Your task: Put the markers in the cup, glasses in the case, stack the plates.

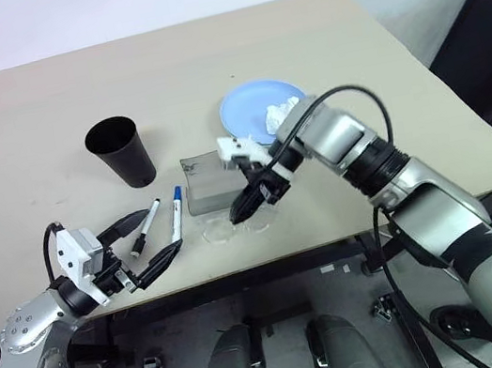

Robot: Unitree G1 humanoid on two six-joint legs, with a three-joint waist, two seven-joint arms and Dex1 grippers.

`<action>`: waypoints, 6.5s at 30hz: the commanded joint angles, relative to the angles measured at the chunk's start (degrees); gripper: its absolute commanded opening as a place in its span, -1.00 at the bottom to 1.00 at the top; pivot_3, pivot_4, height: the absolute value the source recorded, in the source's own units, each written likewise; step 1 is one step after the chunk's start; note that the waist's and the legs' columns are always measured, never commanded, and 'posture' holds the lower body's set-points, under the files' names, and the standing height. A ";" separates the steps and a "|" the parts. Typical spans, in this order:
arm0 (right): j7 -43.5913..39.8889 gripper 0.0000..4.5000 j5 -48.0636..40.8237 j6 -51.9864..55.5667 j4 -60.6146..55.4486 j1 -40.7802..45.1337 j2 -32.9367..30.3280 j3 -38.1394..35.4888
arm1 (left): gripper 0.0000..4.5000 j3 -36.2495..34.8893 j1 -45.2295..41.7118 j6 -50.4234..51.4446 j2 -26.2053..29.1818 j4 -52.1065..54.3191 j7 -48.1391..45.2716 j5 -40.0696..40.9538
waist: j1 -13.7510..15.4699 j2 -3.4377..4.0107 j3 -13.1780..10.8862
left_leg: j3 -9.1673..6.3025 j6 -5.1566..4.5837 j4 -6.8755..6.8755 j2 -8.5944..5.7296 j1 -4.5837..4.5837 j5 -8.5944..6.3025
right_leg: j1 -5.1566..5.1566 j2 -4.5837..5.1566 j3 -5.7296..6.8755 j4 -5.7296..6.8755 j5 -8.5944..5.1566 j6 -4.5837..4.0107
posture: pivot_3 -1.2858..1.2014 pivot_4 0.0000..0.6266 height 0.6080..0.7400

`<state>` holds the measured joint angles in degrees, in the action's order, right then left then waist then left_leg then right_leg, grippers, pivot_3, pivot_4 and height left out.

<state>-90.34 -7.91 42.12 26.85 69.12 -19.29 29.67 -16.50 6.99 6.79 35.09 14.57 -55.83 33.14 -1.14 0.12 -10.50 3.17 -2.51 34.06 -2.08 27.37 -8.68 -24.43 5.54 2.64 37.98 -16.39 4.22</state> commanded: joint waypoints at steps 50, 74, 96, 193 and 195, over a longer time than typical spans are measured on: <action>9.86 -0.99 18.36 -32.43 45.58 11.99 14.76 -10.78 | 1.00 -2.15 4.70 -4.01 -0.58 3.51 2.08 -0.43 | -1.45 0.00 0.00 | 0.03 0.31 -0.14 0.00 -0.06 0.19 | -0.18 -0.20 -0.24 0.22 0.08 0.06 | 0.03 -0.52 0.57; 11.60 -0.66 19.85 -31.67 46.32 12.28 15.65 -12.40 | 1.00 -1.58 4.57 -4.70 -0.57 2.83 1.84 -1.32 | -1.45 0.00 0.01 | 0.03 0.33 -0.20 0.00 -0.20 0.20 | -0.15 -0.25 -0.32 0.28 0.02 -0.08 | 0.03 -0.52 0.57; 18.15 0.04 9.67 -28.06 45.10 19.54 12.31 -26.82 | 1.00 -1.82 3.83 -3.66 -0.49 3.66 2.65 -0.74 | -1.43 0.00 0.00 | 0.03 0.35 -0.20 0.00 -0.18 0.21 | -0.16 -0.24 -0.35 0.27 0.03 -0.08 | 0.03 -0.52 0.57; 12.42 -0.99 0.99 -12.17 3.98 -6.96 5.08 -20.01 | 1.00 -10.17 1.95 34.22 15.77 7.03 24.89 3.34 | -1.37 -0.06 0.03 | 0.08 0.35 -0.78 0.04 -0.69 0.21 | 0.00 -0.35 -0.74 0.02 0.12 -0.35 | 0.03 -0.52 0.57; 13.27 -0.99 0.07 -10.50 1.51 -7.89 4.60 -20.18 | 1.00 -7.48 -1.03 38.39 18.27 5.47 25.25 2.75 | -1.37 -0.05 0.03 | 0.09 0.35 -0.82 0.04 -0.69 0.21 | -0.01 -0.34 -0.74 0.02 0.13 -0.35 | 0.03 -0.52 0.57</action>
<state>-77.73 -6.00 30.41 32.11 60.97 -14.29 10.28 -25.34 7.41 42.12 52.28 20.47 -31.36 36.97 -2.51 0.07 -10.47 3.26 -2.16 33.24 -2.05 26.68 -8.46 -24.45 5.20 1.90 38.00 -16.27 3.86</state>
